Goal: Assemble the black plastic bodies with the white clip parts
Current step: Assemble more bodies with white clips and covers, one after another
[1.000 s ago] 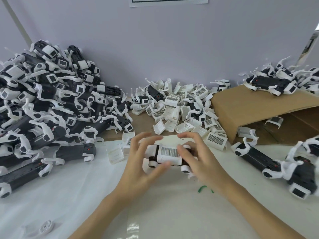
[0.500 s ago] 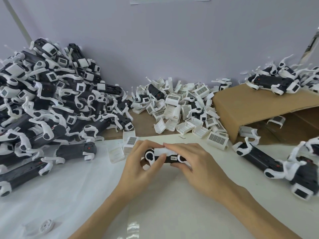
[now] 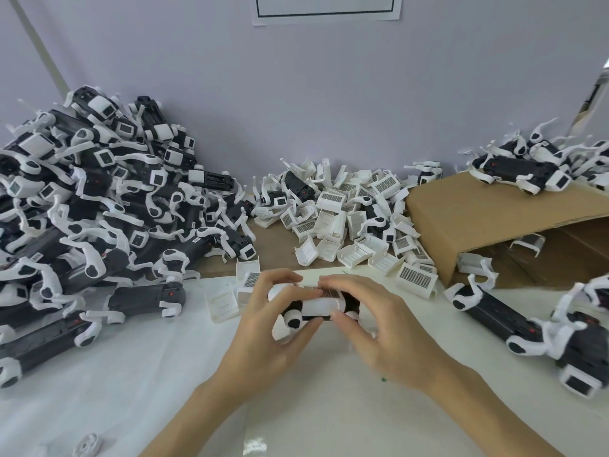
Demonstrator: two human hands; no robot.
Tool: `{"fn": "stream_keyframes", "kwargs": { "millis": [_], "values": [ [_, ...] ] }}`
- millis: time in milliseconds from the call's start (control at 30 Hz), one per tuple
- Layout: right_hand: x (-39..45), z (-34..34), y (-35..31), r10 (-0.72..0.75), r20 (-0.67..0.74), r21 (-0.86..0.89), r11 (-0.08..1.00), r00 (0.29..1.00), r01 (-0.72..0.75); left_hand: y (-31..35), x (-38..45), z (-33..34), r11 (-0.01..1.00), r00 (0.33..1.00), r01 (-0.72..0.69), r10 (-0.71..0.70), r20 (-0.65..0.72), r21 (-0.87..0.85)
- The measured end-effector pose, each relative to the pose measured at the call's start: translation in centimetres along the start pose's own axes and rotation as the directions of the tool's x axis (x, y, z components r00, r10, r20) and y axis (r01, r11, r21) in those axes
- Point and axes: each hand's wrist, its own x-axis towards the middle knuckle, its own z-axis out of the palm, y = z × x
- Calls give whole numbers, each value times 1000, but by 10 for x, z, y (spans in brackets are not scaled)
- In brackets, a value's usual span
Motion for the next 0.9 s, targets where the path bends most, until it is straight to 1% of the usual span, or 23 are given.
{"fn": "stream_keyframes", "kwargs": {
  "millis": [67,100,167,233,267,300,333,367,400,433,467,500,567,633,700,800,900],
  "values": [
    [1,-5,2,-11,58,-16,1000,998,12,-2,-2,0,991,992,-123,122,20,54],
    [1,-5,4,-11,79,-41,999,997,14,-2,-2,0,988,989,-145,144,32,54],
    [2,-5,7,5,81,-57,998,997,0,-1,-3,1,987,988,-152,149,49,55],
    [3,-4,8,-12,34,-90,996,999,15,0,-3,4,989,992,-125,123,27,81],
    [2,-2,8,-35,5,-132,991,999,36,0,-3,5,994,997,-82,83,2,69],
    [2,0,8,-62,-17,-170,984,998,58,1,-4,6,1000,999,-7,7,-32,19],
    [1,3,8,-85,-31,-195,978,996,77,2,-4,6,992,992,106,-110,-56,-69],
    [1,5,7,-103,-37,-210,973,994,93,5,-3,6,955,967,239,-251,-49,-177],
    [1,7,6,-122,-36,-221,969,992,111,6,-2,6,894,927,359,-375,-9,-269],
    [1,8,5,-141,-35,-231,964,989,130,6,-2,6,836,891,437,-452,35,-331],
    [1,9,4,-158,-31,-238,960,987,146,6,-1,5,801,873,469,-484,57,-371],
    [1,9,4,-167,-27,-234,960,986,156,5,-1,4,791,874,464,-482,60,-399],
    [0,8,3,-136,-19,-182,975,991,130,6,0,2,826,912,386,-409,34,-412],
    [-1,8,3,-50,-27,-111,993,998,47,7,1,2,870,943,311,-332,13,-383],
    [0,8,3,16,-45,-56,998,999,-18,8,1,5,897,958,268,-285,3,-352],
    [4,4,3,36,-44,-19,999,998,-37,9,3,4,910,960,269,-280,10,-316],
    [4,2,2,47,-9,36,998,999,-47,6,3,-4,953,970,242,-236,51,-183]
  ]
}}
